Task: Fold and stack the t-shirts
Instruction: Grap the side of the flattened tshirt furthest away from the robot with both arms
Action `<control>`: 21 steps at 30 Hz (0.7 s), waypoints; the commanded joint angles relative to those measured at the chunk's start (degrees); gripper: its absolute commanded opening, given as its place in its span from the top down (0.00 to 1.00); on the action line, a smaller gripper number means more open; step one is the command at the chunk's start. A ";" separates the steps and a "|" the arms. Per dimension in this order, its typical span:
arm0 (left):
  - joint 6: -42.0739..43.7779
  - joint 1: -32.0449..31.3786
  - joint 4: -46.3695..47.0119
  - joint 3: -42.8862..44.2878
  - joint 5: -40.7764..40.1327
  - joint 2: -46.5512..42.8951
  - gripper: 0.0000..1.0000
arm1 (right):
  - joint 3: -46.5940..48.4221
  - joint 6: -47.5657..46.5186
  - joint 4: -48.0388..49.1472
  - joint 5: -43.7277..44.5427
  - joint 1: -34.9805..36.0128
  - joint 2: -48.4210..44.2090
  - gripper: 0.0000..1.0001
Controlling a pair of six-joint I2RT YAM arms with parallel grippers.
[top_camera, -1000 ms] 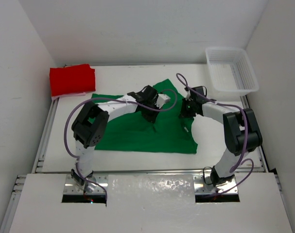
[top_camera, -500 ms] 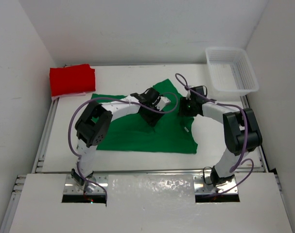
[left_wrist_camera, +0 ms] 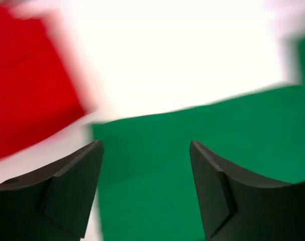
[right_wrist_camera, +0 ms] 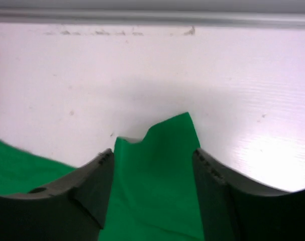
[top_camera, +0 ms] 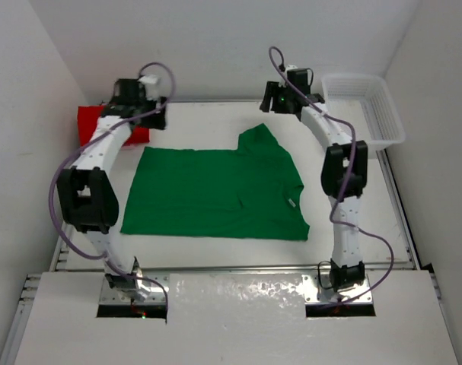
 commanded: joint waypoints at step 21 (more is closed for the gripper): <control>-4.22 19.81 7.57 -5.45 11.15 22.05 0.33 | 16.53 -1.04 -7.17 5.28 3.34 27.24 0.52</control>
